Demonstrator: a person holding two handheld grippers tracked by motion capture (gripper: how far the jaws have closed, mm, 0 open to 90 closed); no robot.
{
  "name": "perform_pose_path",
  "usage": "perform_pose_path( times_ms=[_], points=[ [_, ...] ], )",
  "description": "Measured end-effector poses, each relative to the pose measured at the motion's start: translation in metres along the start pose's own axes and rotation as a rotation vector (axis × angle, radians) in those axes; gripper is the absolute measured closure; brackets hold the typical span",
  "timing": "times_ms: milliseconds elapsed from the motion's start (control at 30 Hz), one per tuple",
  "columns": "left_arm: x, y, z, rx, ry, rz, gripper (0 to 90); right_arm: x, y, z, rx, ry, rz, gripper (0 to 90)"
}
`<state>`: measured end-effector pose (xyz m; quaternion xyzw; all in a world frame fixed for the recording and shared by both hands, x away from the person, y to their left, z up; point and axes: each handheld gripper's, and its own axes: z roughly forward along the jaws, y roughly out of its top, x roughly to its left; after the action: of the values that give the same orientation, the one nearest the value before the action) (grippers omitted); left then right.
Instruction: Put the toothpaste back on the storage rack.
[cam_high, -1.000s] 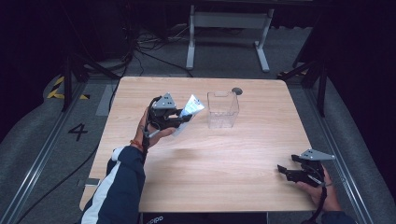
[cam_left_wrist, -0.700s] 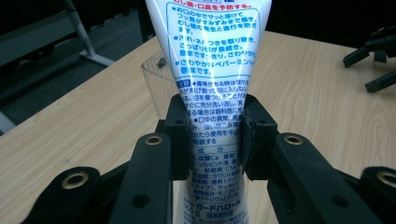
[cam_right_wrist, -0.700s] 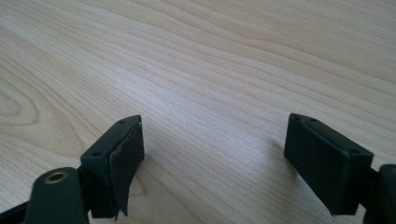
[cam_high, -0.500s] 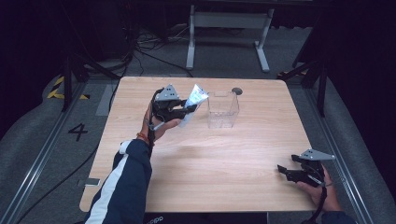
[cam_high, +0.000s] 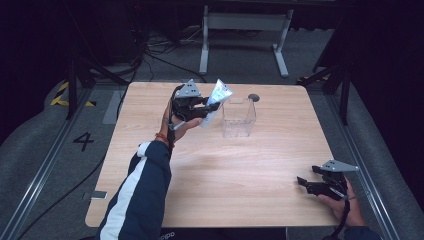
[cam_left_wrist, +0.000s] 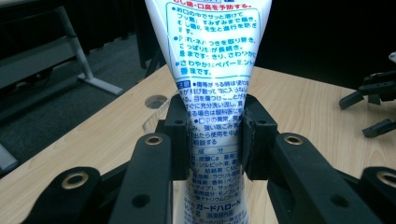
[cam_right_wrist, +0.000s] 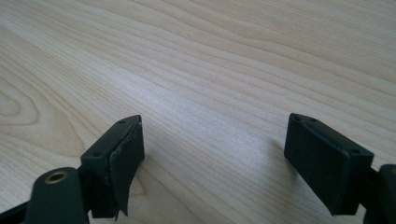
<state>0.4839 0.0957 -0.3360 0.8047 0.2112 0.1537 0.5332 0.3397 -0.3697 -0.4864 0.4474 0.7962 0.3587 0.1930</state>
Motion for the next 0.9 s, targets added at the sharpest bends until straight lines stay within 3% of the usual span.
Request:
perform_pose_path(
  times_ms=[333,900],
  points=[
    [-0.006,0.013,0.018,0.000,-0.031,0.013,69.4,0.000,0.000,0.000,-0.001,-0.001,0.000,20.3],
    [-0.003,0.028,0.053,-0.006,-0.063,0.019,69.4,0.000,0.000,0.000,-0.001,0.000,-0.002,20.3]
  ],
)
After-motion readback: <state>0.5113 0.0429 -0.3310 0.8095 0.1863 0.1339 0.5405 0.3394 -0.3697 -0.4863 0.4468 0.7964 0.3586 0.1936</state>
